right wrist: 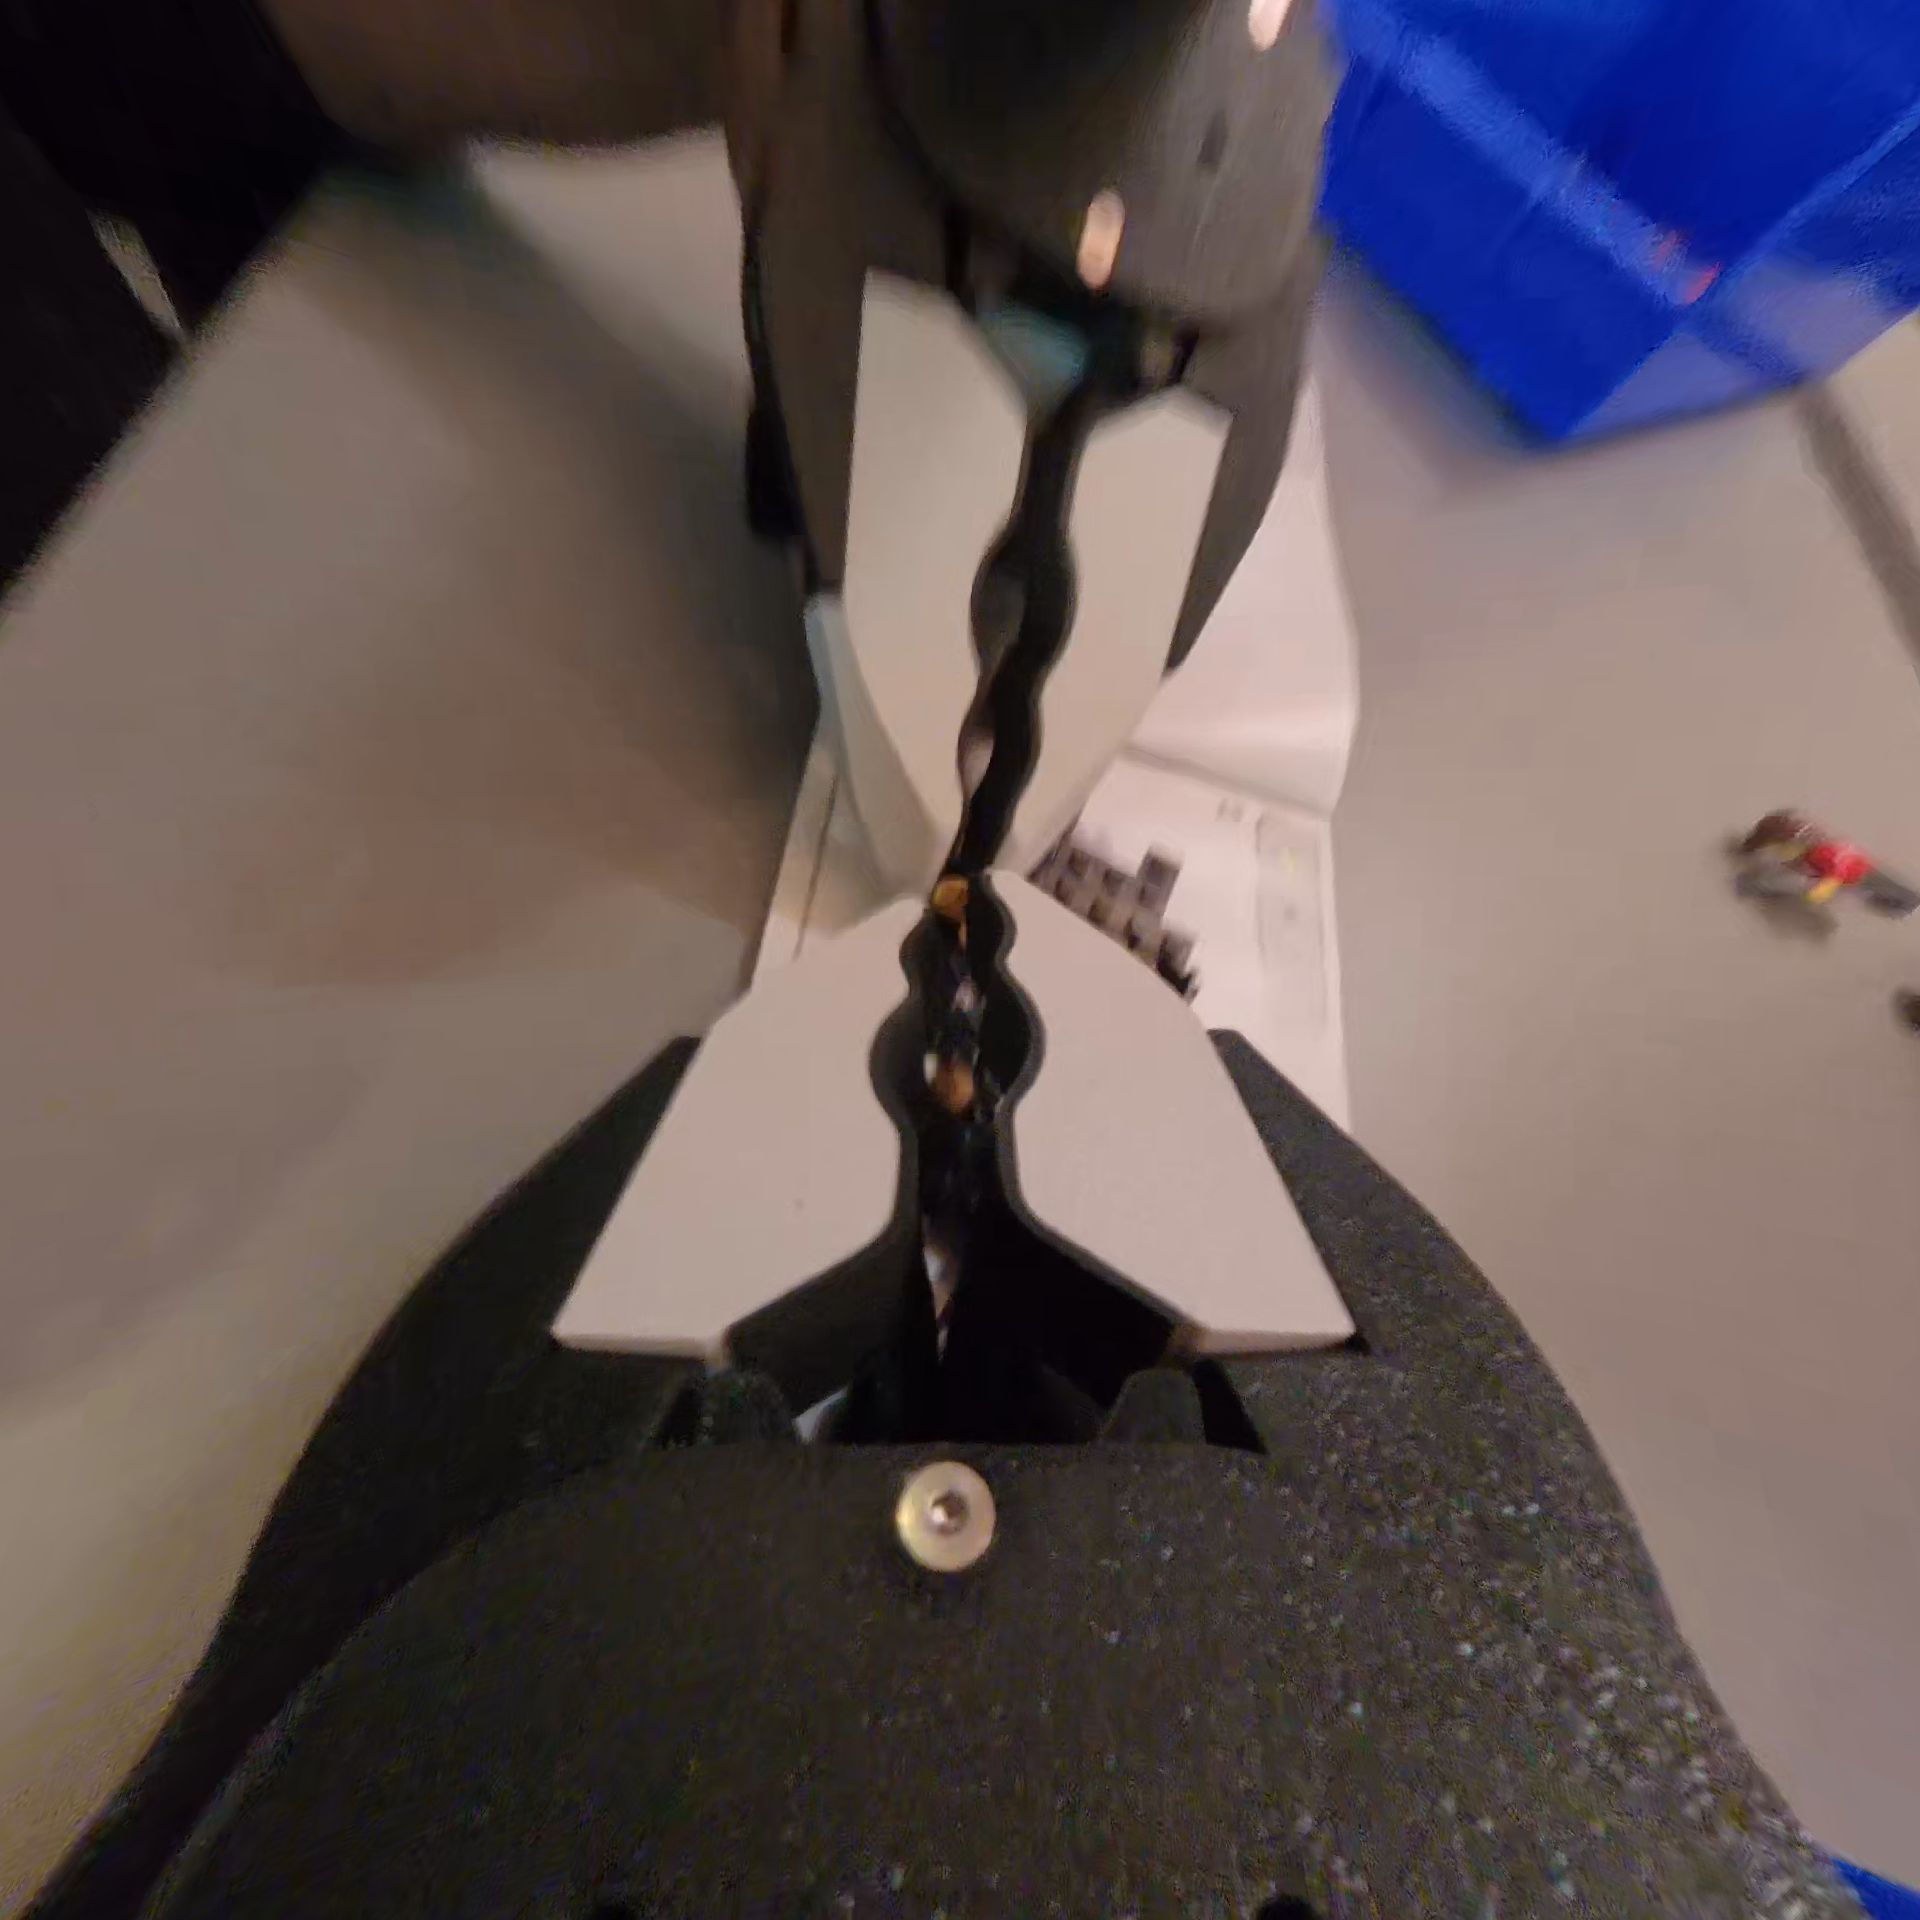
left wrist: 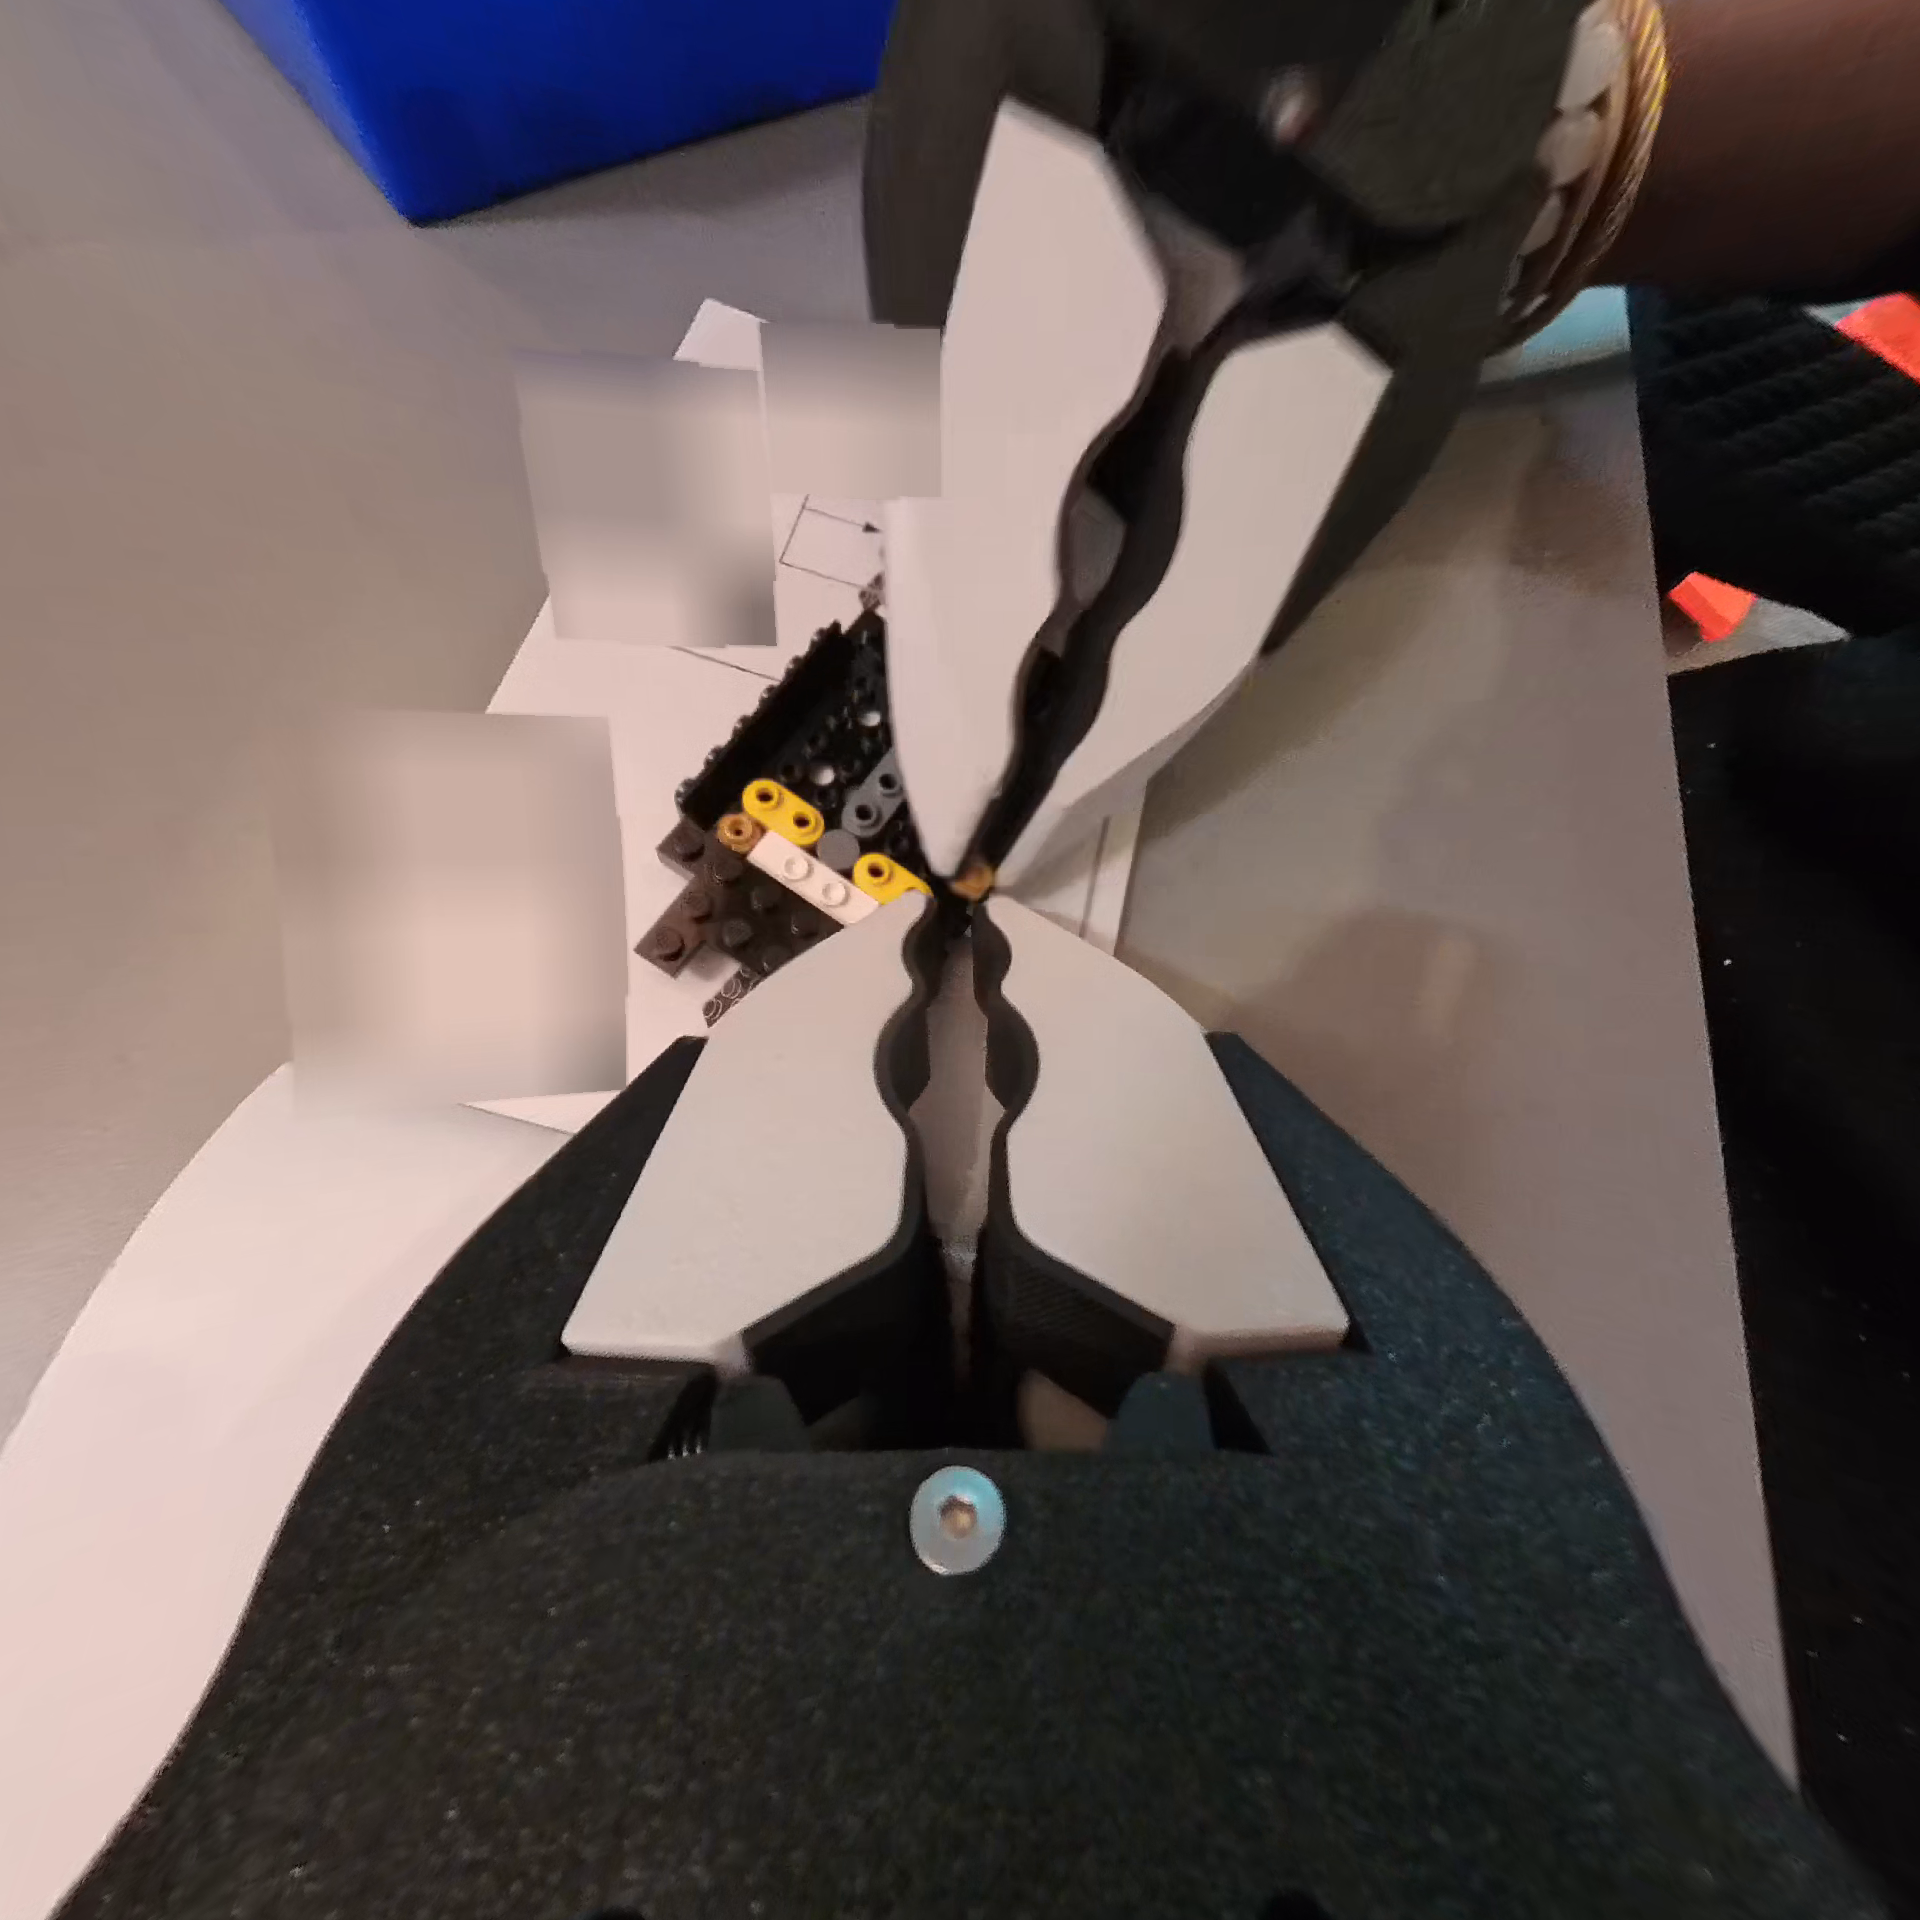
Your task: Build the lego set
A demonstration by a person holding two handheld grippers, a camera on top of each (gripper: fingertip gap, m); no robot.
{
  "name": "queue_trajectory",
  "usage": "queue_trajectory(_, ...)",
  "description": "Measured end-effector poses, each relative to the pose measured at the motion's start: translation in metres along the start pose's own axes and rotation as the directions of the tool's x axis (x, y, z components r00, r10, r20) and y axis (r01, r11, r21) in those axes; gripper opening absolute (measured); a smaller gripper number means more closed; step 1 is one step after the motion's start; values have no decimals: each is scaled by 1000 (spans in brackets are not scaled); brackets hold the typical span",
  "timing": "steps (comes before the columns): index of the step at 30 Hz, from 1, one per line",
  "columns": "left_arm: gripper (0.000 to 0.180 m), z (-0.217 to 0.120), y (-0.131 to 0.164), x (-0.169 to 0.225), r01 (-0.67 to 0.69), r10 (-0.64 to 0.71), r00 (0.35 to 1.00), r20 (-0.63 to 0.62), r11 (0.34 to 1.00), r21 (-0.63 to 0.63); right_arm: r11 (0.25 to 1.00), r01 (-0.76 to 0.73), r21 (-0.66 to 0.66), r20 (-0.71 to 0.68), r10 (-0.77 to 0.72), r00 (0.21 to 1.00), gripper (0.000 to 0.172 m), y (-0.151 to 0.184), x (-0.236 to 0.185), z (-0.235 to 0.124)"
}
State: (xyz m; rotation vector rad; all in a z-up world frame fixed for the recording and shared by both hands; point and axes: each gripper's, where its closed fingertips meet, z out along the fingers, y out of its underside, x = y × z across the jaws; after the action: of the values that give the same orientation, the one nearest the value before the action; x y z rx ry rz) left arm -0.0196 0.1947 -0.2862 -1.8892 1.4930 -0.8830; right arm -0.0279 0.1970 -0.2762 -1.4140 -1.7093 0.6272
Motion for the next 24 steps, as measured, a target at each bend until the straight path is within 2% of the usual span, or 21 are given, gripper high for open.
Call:
queue_trajectory(1,4,0,0,0,-2,2,1000,0,1000,0,1000,-21,2,3,21,1000,5,1,0,0)
queue_trajectory(4,5,0,0,0,20,-20,1000,-20,1000,2,996,-86,19,7,85,996,5,0,4,-5)
queue_trajectory(7,12,-1,-1,4,18,-17,999,-47,1000,5,986,-164,31,-49,166,985,5,0,20,-22)
queue_trajectory(12,20,-2,-1,7,-9,9,998,-60,1000,-2,926,-332,-179,-256,283,925,6,47,45,-46)
queue_trajectory(15,25,-3,0,9,-40,39,998,-52,999,-19,890,-390,-237,-231,338,912,7,60,34,-42)
queue_trajectory(17,27,-4,1,9,-56,55,998,-42,998,-33,886,-411,-214,-223,366,904,22,57,34,-43)
queue_trajectory(21,31,-10,3,6,-73,72,997,-24,997,-39,871,-435,-228,-197,397,897,38,56,31,-47)
queue_trajectory(24,31,-16,-1,3,-82,82,997,-3,996,-17,872,-450,-192,-215,410,886,40,51,34,-50)
